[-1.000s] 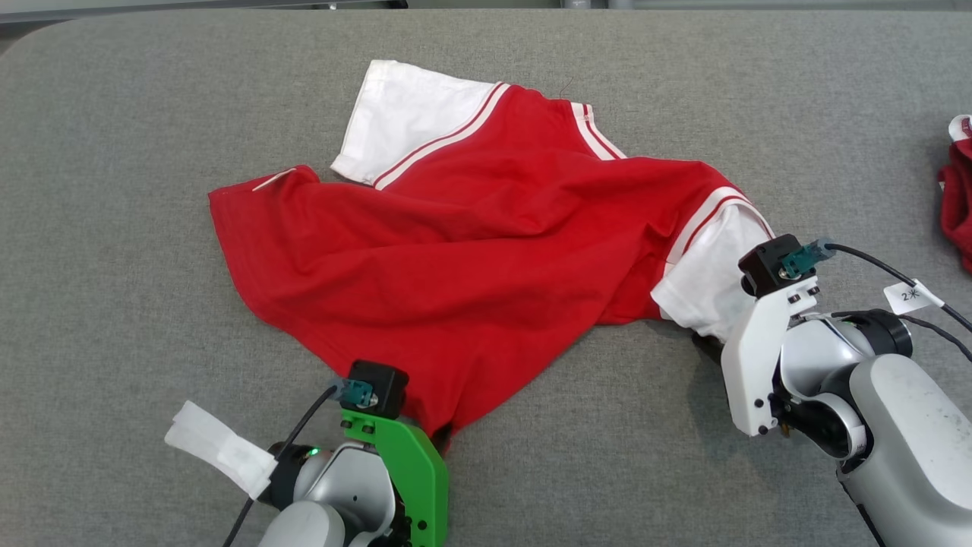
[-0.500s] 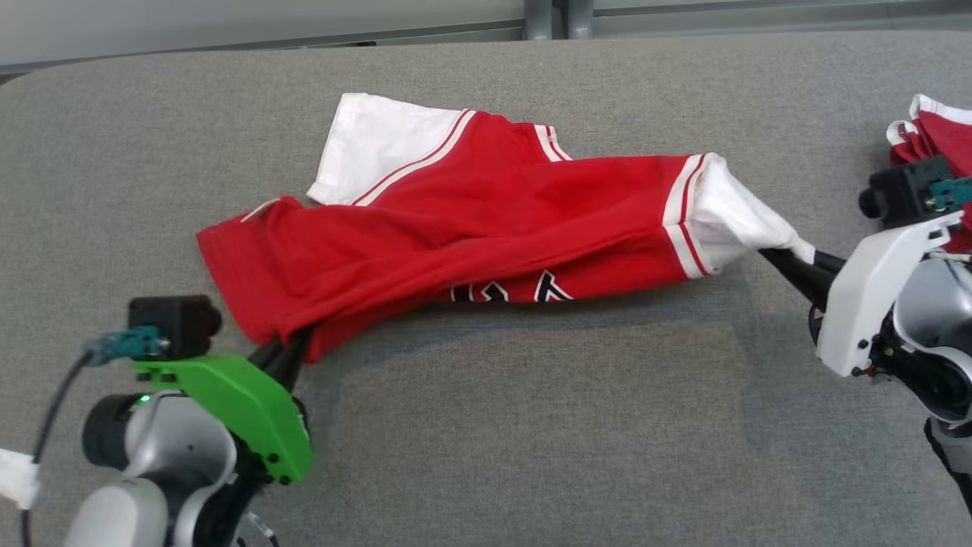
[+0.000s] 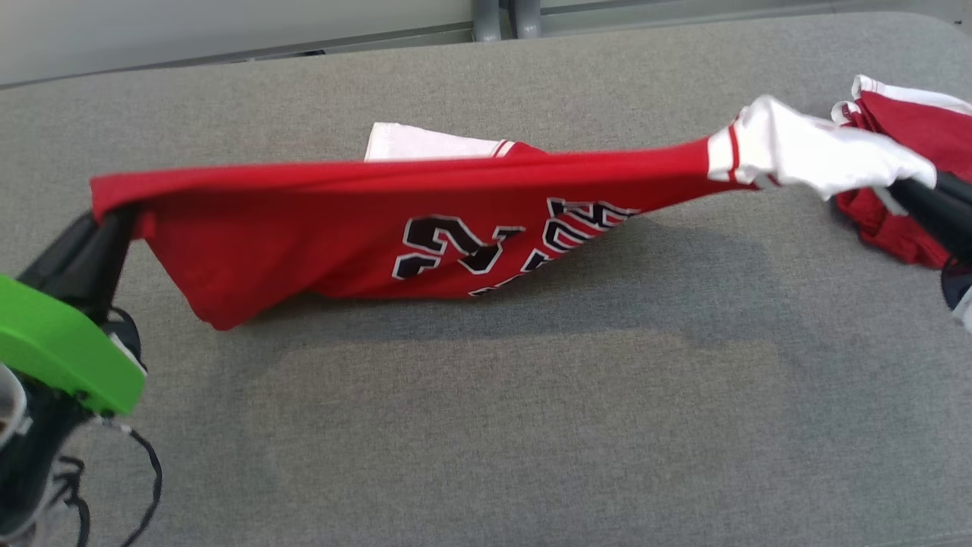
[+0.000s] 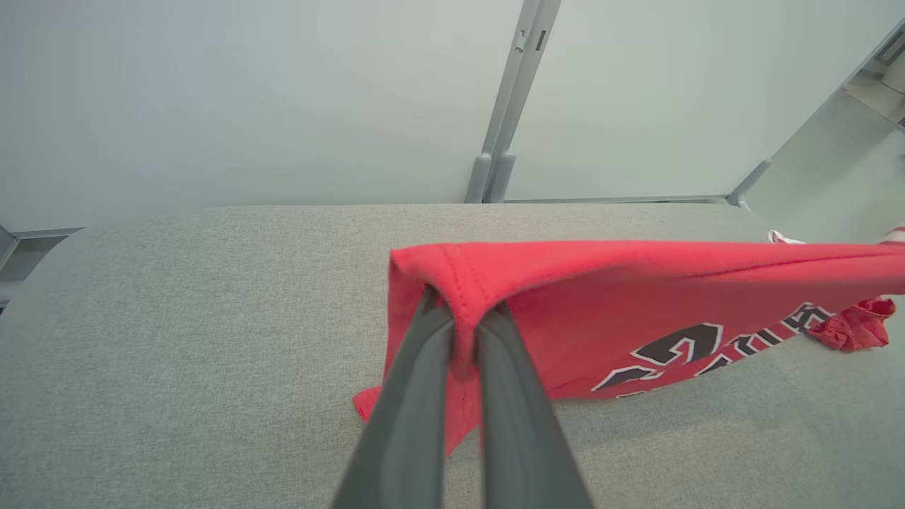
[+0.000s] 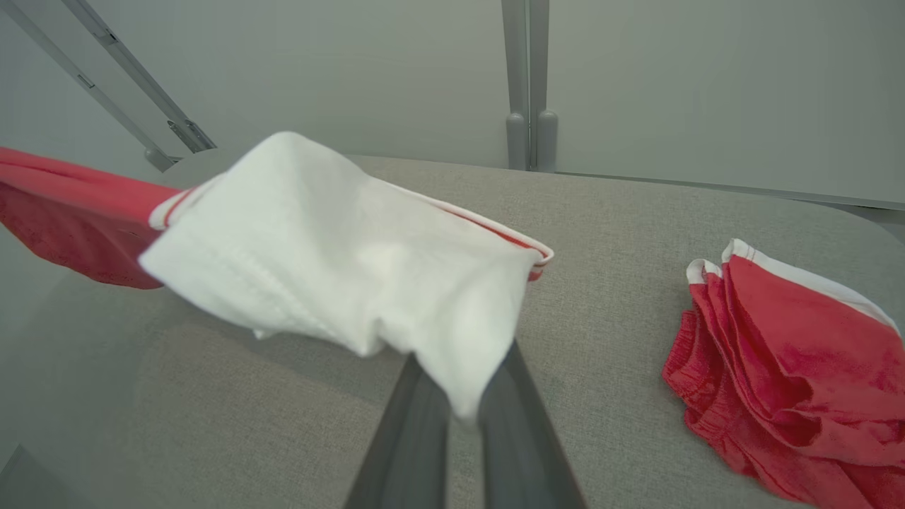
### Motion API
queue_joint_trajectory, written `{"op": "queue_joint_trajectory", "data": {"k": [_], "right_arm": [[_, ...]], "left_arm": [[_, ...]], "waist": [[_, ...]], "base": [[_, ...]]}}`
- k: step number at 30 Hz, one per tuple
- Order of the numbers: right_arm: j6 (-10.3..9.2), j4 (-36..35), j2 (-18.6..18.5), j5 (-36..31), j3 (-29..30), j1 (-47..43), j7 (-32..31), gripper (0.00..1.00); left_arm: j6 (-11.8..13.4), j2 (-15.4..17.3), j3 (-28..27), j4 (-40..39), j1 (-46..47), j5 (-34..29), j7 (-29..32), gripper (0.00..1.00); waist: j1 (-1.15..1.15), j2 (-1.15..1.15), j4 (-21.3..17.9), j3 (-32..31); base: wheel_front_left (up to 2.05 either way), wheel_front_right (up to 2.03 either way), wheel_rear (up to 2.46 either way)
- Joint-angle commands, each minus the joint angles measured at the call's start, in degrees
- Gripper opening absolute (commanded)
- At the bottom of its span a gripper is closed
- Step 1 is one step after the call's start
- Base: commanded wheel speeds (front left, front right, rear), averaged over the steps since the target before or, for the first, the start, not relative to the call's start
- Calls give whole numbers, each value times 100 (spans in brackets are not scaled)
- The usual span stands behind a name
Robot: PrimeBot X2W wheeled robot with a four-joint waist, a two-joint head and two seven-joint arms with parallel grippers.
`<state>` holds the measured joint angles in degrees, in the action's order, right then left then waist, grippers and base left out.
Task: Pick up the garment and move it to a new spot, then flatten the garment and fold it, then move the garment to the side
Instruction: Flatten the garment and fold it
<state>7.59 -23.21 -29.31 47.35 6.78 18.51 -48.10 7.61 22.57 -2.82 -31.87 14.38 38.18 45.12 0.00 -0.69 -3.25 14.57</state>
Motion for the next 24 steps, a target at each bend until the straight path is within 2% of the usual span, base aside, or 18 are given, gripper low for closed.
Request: {"op": "queue_joint_trajectory", "data": {"k": [1,4,5,8,11,14,16,17,19,20,22,24], "right_arm": [[-19,39,-46,117,204,274,-73,0],[-21,227,7,150,304,962,-174,0],[-21,227,7,150,304,962,-174,0],[-21,699,283,-68,221,1886,-178,0],[-18,1356,742,-575,89,2953,-31,0],[-15,2035,1423,-1211,5,4112,299,0],[-14,2575,1846,-1702,-49,4822,646,0],[-14,2860,2073,-1964,-5,5193,945,0],[-12,3446,2376,-2387,163,5850,1545,0],[-15,3733,2465,-2586,342,6205,1875,0],[-9,4247,2605,-2945,440,6930,2463,0],[-10,4700,2627,-3222,425,7482,3059,0]], "left_arm": [[62,144,-142,177,455,46,86,0],[7,350,-44,698,1427,-24,265,0],[7,350,-44,698,1427,-24,265,0],[-48,322,238,1445,2571,-106,339,0],[-32,118,545,2368,3689,-215,270,0],[-123,-19,808,3274,4782,-535,-62,0],[-212,-146,938,3890,5397,-728,-468,0],[-420,-216,1039,4151,5723,-791,-776,0],[-580,-393,1036,4735,6293,-874,-1479,0],[-699,-402,1106,4963,6562,-1013,-1860,0],[-751,-588,1029,5435,7127,-1059,-2638,0],[-1025,-703,1088,5775,7522,-1166,-3455,0]], "waist": [[0,69,56,375],[0,69,121,744],[0,69,121,744],[0,69,213,1104],[0,69,335,1419],[0,69,442,1729],[0,69,471,1853],[0,69,486,1889],[0,69,529,1918],[0,69,561,1943],[0,69,601,2082],[0,69,641,2211]], "base": [[0,0,0],[0,0,0],[0,0,0],[0,0,0],[0,0,0],[0,0,0],[0,0,0],[0,0,0],[0,0,0],[0,0,0],[0,0,0],[0,0,0]]}}
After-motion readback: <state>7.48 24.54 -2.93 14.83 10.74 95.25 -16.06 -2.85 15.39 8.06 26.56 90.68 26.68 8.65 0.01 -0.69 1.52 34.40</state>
